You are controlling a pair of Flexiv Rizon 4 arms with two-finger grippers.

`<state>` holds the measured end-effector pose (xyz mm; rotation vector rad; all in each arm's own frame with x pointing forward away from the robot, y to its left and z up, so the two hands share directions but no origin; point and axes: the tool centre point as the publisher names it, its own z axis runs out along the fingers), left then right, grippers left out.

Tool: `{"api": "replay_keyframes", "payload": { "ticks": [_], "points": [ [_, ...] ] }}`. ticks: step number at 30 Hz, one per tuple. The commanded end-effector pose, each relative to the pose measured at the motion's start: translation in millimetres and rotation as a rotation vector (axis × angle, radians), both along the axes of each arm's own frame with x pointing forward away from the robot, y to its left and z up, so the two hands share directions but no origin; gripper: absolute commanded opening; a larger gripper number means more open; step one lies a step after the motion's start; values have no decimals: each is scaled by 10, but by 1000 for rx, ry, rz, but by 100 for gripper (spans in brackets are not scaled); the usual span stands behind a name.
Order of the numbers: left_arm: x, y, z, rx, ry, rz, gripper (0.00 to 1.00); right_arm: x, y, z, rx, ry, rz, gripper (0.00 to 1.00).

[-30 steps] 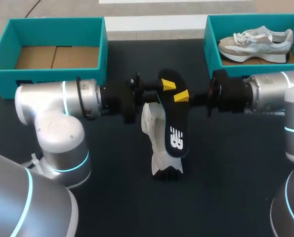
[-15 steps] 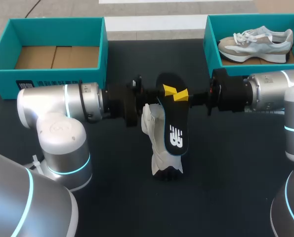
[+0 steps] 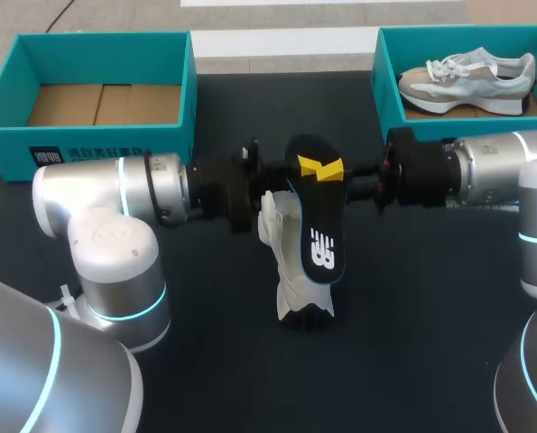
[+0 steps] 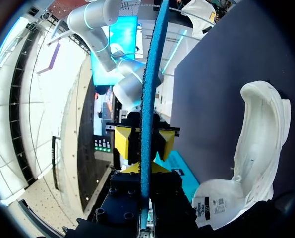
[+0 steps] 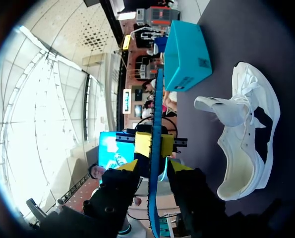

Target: Take the shoe out of the shoebox, open the shoe tongue, remove and reinsert the insole, then place the shoe into the shoebox

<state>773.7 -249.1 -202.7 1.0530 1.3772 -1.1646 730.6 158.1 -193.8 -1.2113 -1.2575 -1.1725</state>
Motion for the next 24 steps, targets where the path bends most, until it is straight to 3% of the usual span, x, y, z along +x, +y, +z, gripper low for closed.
{"api": "replay_keyframes", "payload": {
  "ticks": [1,5,13,16,20,24],
  "points": [
    [-25,11,-5,19,15,-6,0,-101,-75,58,-24,-5,-37,100],
    [-56,62,6,29,53,-22,0,-157,-160,110,-72,-4,-59,100],
    [-111,208,37,74,116,-61,0,-288,-402,321,-207,-134,-114,100],
    [-121,254,63,77,160,-73,0,-281,-462,360,-240,-288,-119,100],
    [-159,290,124,82,203,-100,0,-258,-481,399,-480,-530,-85,100],
    [-186,292,175,60,272,-107,0,-254,-479,396,-491,-550,-87,100]
  ]
}}
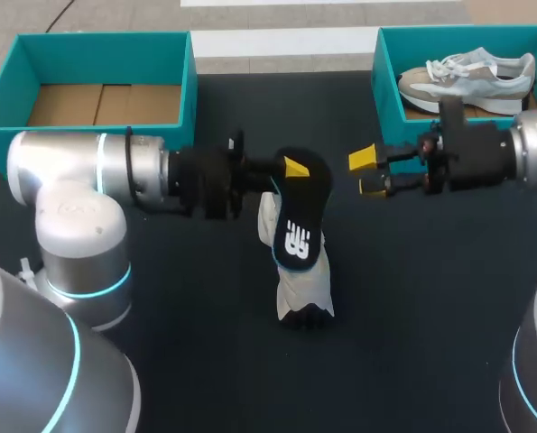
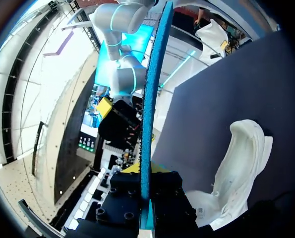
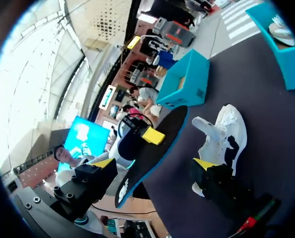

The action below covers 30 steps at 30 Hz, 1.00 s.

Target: Take the shoe out of the shoebox, open the shoe tongue, remove and reinsert the insole, then place the shoe into the shoebox

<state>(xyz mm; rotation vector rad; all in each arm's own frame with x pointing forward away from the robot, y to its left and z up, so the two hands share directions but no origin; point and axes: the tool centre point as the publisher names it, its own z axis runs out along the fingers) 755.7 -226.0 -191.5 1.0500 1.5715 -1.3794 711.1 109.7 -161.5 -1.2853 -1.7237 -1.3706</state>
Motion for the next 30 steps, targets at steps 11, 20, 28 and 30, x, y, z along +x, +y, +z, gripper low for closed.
{"api": "replay_keyframes", "payload": {
  "ticks": [11,20,28,30],
  "points": [
    [-6,61,62,7,19,-6,0,-58,5,72,-212,-154,-24,100],
    [-6,61,62,7,19,-6,0,0,-23,119,-305,-398,56,100],
    [-6,61,62,7,19,-6,0,39,-3,150,-445,-862,362,100],
    [-6,61,62,7,19,-6,0,39,-3,150,-445,-862,362,100]
  ]
}}
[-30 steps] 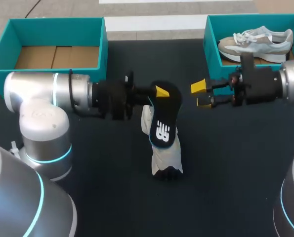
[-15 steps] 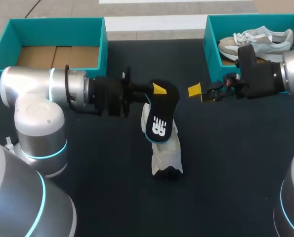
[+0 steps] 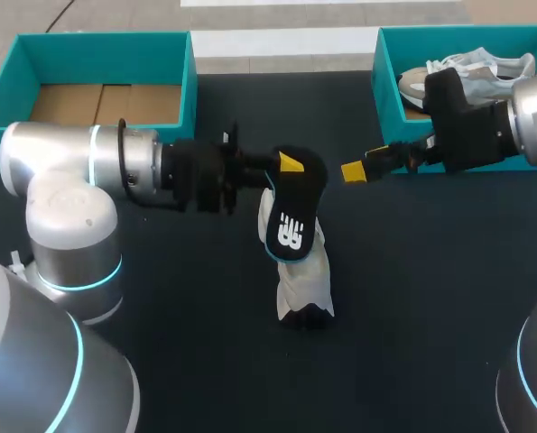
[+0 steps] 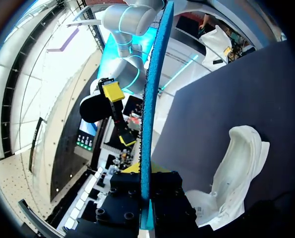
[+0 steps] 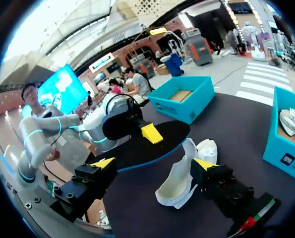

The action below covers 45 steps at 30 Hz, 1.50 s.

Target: Take the shoe out of the shoebox, open the shoe tongue, remove and reinsert the insole, then place the shoe into the shoebox

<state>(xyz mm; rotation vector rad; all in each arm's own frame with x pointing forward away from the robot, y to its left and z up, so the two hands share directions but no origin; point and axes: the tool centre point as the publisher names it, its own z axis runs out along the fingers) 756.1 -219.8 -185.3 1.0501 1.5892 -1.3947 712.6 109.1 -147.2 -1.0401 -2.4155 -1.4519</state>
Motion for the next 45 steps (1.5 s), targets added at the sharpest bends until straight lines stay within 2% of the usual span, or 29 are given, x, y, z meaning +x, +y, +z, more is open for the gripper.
{"api": "replay_keyframes", "payload": {
  "ticks": [1,11,13,16,18,19,21,35,38,41,45],
  "points": [
    [-10,-2,0,1,-1,1,0,23,3,7,-151,-330,266,100],
    [-10,-2,0,1,-1,1,0,23,3,7,-151,-330,266,100],
    [-10,-2,0,1,-1,1,0,103,-34,-151,-175,-353,282,100],
    [-10,-2,0,1,-1,1,0,182,-2,-205,-229,-477,328,100],
    [-10,-2,0,1,-1,1,0,217,10,-253,-266,-513,416,100],
    [-10,-2,0,1,-1,1,0,222,10,-275,-318,-509,435,100],
    [-10,-2,0,1,-1,1,0,221,-16,-338,-319,-498,439,100],
    [-10,-2,0,1,-1,1,0,221,-16,-338,-319,-498,439,100],
    [-10,-2,0,1,-1,1,0,194,-37,-415,-319,-496,436,100],
    [-133,83,114,-44,92,-19,0,132,-128,-442,-311,-529,390,100],
    [-281,171,245,-76,169,-41,0,70,-220,-524,-323,-513,387,100]
  ]
}}
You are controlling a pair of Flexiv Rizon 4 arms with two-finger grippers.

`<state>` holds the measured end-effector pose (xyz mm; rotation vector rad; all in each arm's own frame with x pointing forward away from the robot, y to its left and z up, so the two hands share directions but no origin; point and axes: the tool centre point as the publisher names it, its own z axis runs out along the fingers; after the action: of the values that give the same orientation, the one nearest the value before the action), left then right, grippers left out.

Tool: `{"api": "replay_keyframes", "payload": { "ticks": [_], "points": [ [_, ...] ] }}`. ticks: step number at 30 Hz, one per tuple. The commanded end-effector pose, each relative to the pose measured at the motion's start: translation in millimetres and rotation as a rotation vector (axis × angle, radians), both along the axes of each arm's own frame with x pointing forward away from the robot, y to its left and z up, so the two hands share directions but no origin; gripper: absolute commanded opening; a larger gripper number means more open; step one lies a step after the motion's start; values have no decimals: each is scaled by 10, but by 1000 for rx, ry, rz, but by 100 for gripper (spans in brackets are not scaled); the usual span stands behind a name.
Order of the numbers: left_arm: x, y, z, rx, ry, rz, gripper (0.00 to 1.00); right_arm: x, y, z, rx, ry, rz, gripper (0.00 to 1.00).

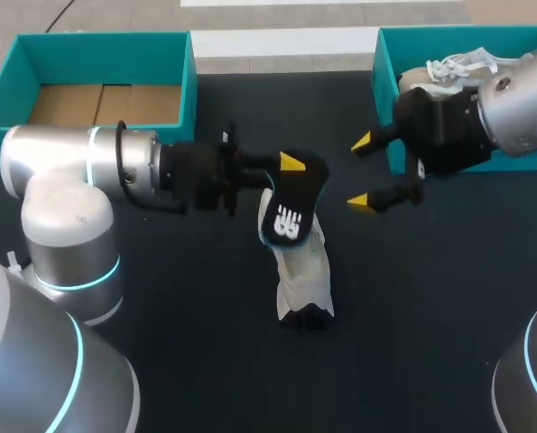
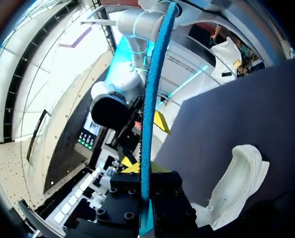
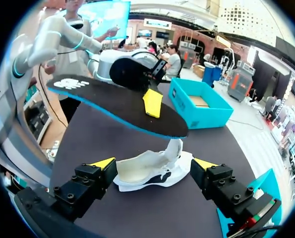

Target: Take the shoe out of the shoebox, open the shoe tongue, remove and reinsert the insole, then place the shoe into the shoebox

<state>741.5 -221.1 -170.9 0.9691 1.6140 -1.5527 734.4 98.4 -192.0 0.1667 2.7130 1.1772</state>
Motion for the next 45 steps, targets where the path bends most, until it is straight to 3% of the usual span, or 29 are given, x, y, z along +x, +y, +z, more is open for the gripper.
{"api": "replay_keyframes", "payload": {
  "ticks": [1,11,21,37,40,45],
  "points": [
    [-156,199,109,-10,52,-14,0,-156,-128,-94,2,-17,-13,100],
    [-390,168,-53,-74,201,-27,0,-234,-178,-275,-134,-38,157,100],
    [-599,22,-305,-64,269,17,0,-307,-130,-458,-137,-76,179,100],
    [-612,21,-334,-48,270,21,0,-307,-130,-458,-137,-76,179,100],
    [-612,21,-334,-48,270,21,0,-244,-85,-465,-240,-194,261,100],
    [-632,44,-435,-33,294,5,0,-190,-125,-508,-328,-228,267,100]
  ]
}}
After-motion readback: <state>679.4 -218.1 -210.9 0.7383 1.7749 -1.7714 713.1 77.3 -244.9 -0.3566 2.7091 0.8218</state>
